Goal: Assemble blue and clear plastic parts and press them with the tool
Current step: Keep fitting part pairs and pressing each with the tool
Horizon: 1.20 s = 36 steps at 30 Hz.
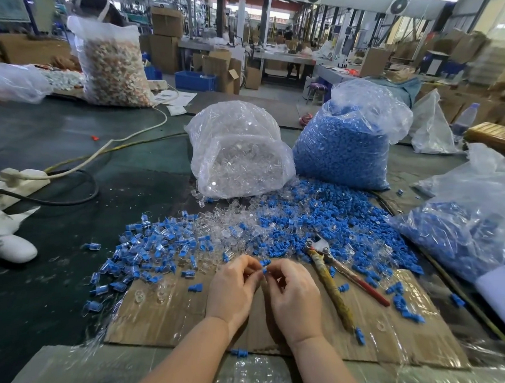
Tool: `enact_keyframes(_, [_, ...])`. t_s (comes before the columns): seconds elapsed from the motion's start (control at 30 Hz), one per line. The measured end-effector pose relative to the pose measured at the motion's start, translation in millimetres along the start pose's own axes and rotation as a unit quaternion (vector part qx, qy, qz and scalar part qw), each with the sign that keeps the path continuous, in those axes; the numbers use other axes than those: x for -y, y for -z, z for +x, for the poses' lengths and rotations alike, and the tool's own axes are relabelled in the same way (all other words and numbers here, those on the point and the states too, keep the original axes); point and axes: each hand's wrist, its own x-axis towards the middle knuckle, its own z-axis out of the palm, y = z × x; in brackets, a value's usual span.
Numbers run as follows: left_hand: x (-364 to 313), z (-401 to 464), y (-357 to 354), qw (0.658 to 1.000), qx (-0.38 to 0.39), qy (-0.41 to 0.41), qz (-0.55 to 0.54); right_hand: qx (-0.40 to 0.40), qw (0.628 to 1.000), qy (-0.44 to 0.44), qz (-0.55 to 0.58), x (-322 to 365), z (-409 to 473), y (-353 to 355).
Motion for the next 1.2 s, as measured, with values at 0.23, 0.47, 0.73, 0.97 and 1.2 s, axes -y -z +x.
enact_keyframes(0.23, [-0.4,-0.8,1.9,1.0,0.02,0.001,-0.02,0.004,1.0,-0.015,0.0,-3.7,-1.1,-1.2])
enact_keyframes(0.47, [-1.8,-1.0,2.0,1.0,0.01,0.008,-0.018,-0.006,1.0,-0.013,0.015,-1.7,-1.1,-1.4])
enact_keyframes(0.73, [-3.1,-1.5,2.9,0.999,0.0,0.004,-0.034,-0.003,1.0,-0.019,0.009,-0.1,-0.6,-0.3])
enact_keyframes(0.97, [-3.9,-1.1,3.7,0.999,0.003,0.009,-0.045,-0.003,1.0,0.001,0.0,1.8,0.1,0.5])
enact_keyframes(1.2, [-1.6,-1.7,3.8,0.998,0.002,0.012,-0.056,0.006,1.0,0.004,-0.008,0.8,0.1,-0.6])
